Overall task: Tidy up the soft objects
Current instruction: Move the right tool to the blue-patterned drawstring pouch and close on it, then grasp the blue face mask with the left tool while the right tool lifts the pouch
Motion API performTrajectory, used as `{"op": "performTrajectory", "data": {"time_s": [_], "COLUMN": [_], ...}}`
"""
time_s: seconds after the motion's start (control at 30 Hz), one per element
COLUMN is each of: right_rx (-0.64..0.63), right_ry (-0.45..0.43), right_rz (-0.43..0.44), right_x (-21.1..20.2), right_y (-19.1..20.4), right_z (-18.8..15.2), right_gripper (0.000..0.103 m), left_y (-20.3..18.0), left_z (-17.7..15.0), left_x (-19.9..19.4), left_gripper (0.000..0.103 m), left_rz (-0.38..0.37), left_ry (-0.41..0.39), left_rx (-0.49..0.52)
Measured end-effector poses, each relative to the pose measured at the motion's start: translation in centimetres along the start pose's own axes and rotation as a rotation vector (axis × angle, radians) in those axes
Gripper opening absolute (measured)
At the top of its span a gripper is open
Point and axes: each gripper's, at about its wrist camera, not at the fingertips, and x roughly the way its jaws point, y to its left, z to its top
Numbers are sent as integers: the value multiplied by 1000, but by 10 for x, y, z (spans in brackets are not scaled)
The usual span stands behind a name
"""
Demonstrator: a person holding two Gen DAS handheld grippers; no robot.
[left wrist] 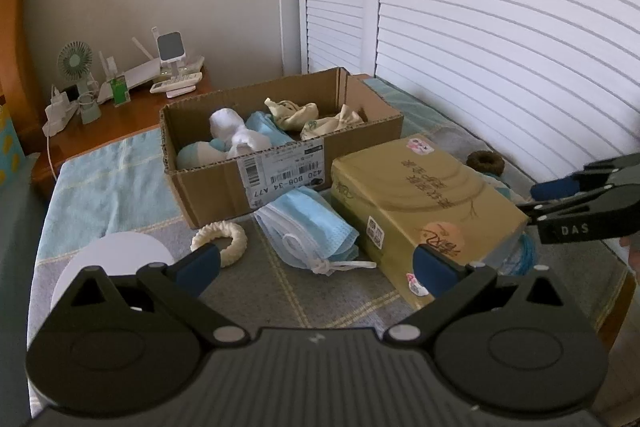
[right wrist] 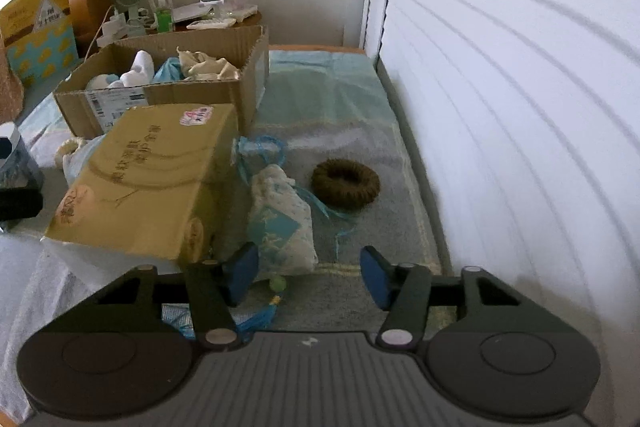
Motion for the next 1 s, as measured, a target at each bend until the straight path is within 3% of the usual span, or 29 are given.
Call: {"op": "performTrajectory", "data": {"time_s": [0.07,0.13,0.2,0.37,0.73,0.87,1.0], "right_rx": [21,25,16,9,17,11,2], "right_ry": [-6,2,11,8,22,-4,-6], "right_rz": [51,71,67,42,-60,-77,-73], "right_x": [2,6,9,4,-27,-30,-19], "right_y": [-3,-2,0,3,-7,-6,-3], "right_z": [0,1,1,-1,-16,-14,-9], "right_gripper": [56,44,25,12,12,31,38], "left_y": [1,1,1,-1,-2,-2,0], "left_z": [0,1,1,1,2,3,4], "left_x": [1,3,4,5,-2,-2,-1], "left_gripper": [102,102,102,102,102,102,102], "left_rz": [-3,-2,-3,-8,-9,-13,-27], "left_ry": [0,5,8,12,-7,-9,-2], "left_rx": [-2,-3,-2,1,12,11,19]}}
